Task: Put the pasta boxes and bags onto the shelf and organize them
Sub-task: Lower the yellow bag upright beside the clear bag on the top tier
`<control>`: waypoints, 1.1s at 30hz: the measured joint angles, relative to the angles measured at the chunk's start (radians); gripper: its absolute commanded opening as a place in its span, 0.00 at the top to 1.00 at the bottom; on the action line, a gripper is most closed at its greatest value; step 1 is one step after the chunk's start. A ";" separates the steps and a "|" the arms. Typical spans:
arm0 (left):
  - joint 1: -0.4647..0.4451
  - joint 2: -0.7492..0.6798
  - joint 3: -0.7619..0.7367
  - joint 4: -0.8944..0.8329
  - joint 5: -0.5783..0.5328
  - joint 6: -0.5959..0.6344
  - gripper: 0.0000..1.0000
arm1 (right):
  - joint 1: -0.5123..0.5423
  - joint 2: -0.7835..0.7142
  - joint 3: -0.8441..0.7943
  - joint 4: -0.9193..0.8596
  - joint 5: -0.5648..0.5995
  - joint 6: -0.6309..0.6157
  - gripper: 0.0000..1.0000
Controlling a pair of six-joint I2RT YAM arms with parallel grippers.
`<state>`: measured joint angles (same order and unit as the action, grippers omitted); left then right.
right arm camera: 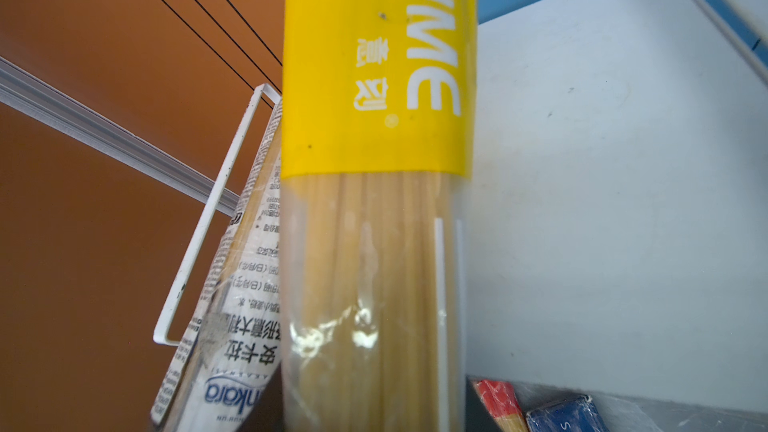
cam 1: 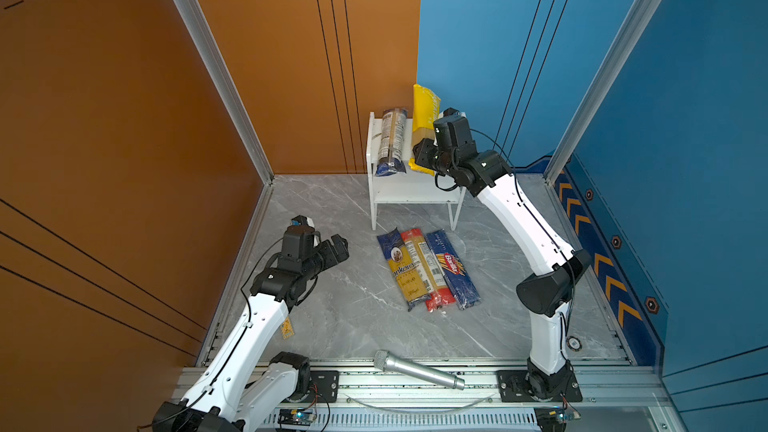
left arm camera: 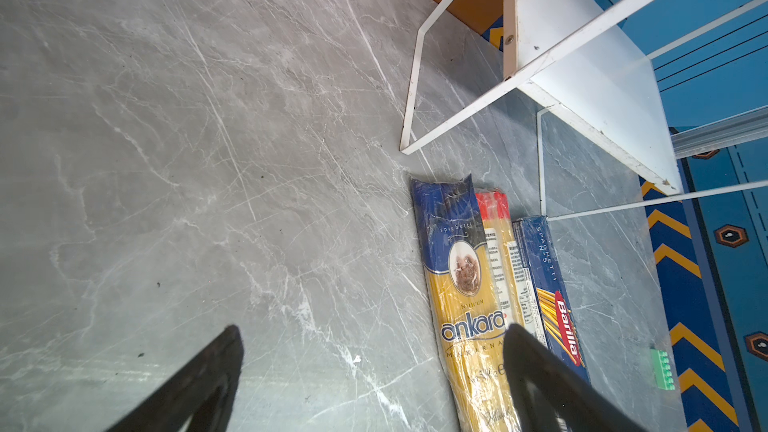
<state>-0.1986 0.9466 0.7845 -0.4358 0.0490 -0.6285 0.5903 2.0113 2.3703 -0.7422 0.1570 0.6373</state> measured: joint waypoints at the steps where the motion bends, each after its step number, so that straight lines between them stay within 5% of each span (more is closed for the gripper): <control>1: 0.000 0.000 0.000 0.000 0.000 0.000 0.02 | -0.002 0.000 0.000 0.000 0.000 0.000 0.89; 7: 0.000 0.000 0.000 0.000 -0.001 0.000 0.02 | -0.007 0.009 -0.001 -0.002 0.000 0.000 0.74; 16: 0.000 0.000 0.000 0.000 -0.003 0.000 0.02 | -0.008 0.009 -0.013 0.003 0.000 -0.001 0.75; 24: 0.000 -0.004 0.000 0.000 -0.004 0.000 0.02 | -0.008 0.009 -0.017 0.005 0.000 -0.005 0.57; 33: 0.000 -0.005 0.000 0.000 -0.004 0.000 0.02 | -0.010 0.009 -0.029 0.037 0.004 -0.012 0.50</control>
<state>-0.1986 0.9417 0.7845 -0.4355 0.0452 -0.6289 0.5808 2.0201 2.3417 -0.7055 0.1608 0.6250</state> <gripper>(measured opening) 0.979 0.494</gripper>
